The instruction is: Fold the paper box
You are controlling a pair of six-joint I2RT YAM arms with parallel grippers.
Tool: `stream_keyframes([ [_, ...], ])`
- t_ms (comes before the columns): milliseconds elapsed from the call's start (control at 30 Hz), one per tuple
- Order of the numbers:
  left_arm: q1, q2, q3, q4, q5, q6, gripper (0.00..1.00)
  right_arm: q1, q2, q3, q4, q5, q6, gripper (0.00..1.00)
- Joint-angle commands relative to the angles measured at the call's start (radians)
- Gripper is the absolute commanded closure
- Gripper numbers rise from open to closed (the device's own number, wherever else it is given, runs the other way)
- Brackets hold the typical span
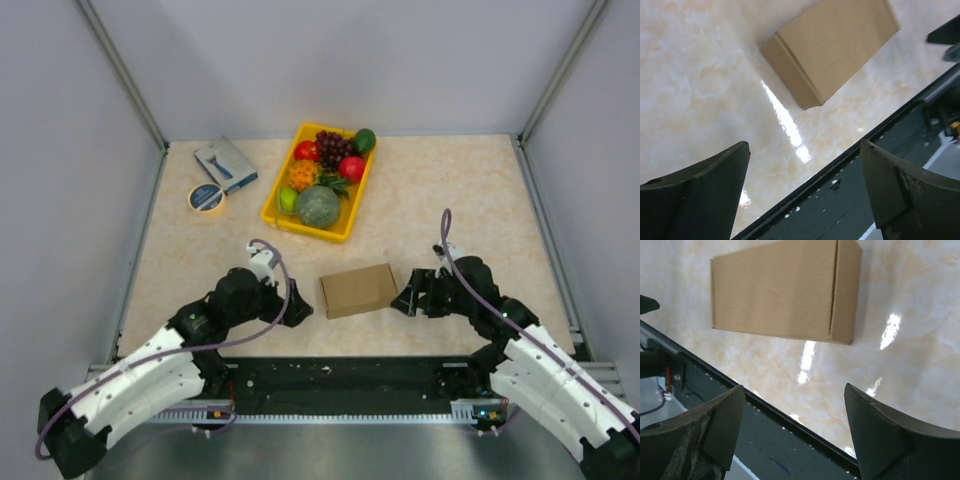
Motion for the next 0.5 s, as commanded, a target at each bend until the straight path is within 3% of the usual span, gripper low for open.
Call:
stream_keyframes([
  [0, 0.003, -0.239, -0.013, 0.011, -0.056, -0.063, 0.04, 0.003, -0.010, 0.038, 0.016, -0.012, 0.089, 0.20],
  [100, 0.010, -0.167, 0.008, 0.067, -0.033, -0.084, 0.02, 0.003, 0.077, 0.085, 0.016, 0.009, 0.102, 0.21],
  [200, 0.015, 0.058, 0.091, 0.077, 0.014, -0.156, 0.02, -0.002, 0.180, 0.130, 0.018, 0.021, 0.104, 0.19],
  [233, 0.015, 0.159, 0.127, 0.089, 0.027, -0.171, 0.04, -0.005, 0.229, 0.162, 0.018, 0.012, 0.095, 0.19],
  [400, 0.021, 0.371, 0.141, 0.250, 0.082, -0.199, 0.15, -0.068, 0.361, 0.237, 0.030, 0.012, -0.061, 0.18],
  [467, 0.023, 0.433, 0.160, 0.276, 0.081, -0.188, 0.22, -0.103, 0.422, 0.243, 0.059, -0.072, -0.121, 0.18],
])
